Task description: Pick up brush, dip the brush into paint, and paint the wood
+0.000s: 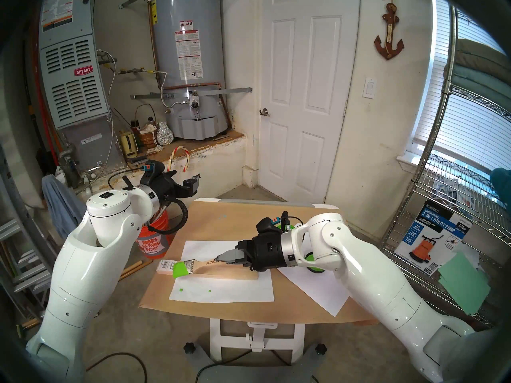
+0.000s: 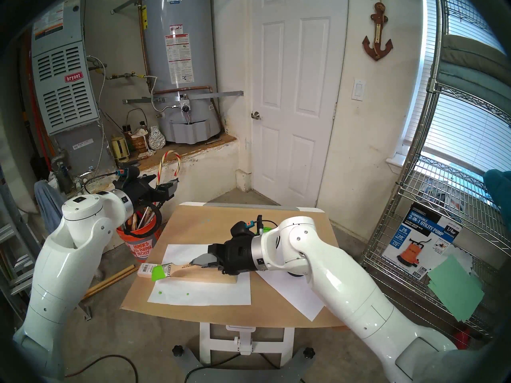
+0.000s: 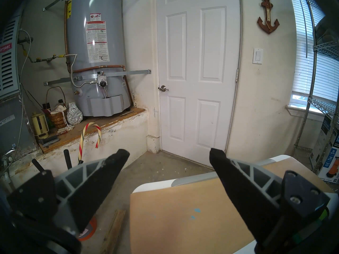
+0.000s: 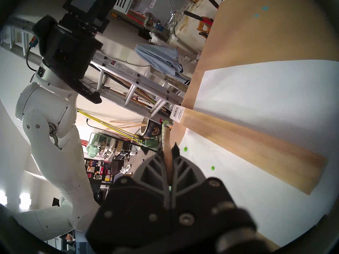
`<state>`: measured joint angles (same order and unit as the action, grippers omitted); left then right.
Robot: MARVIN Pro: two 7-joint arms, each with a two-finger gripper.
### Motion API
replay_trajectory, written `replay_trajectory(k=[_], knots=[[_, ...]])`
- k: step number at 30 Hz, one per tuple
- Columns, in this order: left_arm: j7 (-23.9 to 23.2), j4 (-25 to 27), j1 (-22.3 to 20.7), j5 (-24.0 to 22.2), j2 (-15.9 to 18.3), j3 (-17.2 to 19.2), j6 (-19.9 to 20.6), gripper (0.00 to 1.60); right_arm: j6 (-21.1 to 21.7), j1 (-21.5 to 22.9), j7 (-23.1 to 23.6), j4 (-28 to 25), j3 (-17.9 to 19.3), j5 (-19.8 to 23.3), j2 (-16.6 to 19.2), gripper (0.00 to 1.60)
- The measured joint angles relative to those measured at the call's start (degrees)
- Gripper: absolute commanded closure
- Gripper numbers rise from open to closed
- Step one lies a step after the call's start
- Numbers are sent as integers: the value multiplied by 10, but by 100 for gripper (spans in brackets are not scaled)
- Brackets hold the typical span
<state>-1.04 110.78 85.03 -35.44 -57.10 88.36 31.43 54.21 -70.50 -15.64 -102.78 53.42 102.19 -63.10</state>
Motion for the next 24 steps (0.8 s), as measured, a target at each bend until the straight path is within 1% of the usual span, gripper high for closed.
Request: replay_trajectory(k=[12,24], knots=[[0,0,0,0,0,0,0,0,-4,10,2,25,-11,-9,-12,160],[0,0,0,0,0,0,0,0,-6,15,4,37,-10,-14,-16,160]])
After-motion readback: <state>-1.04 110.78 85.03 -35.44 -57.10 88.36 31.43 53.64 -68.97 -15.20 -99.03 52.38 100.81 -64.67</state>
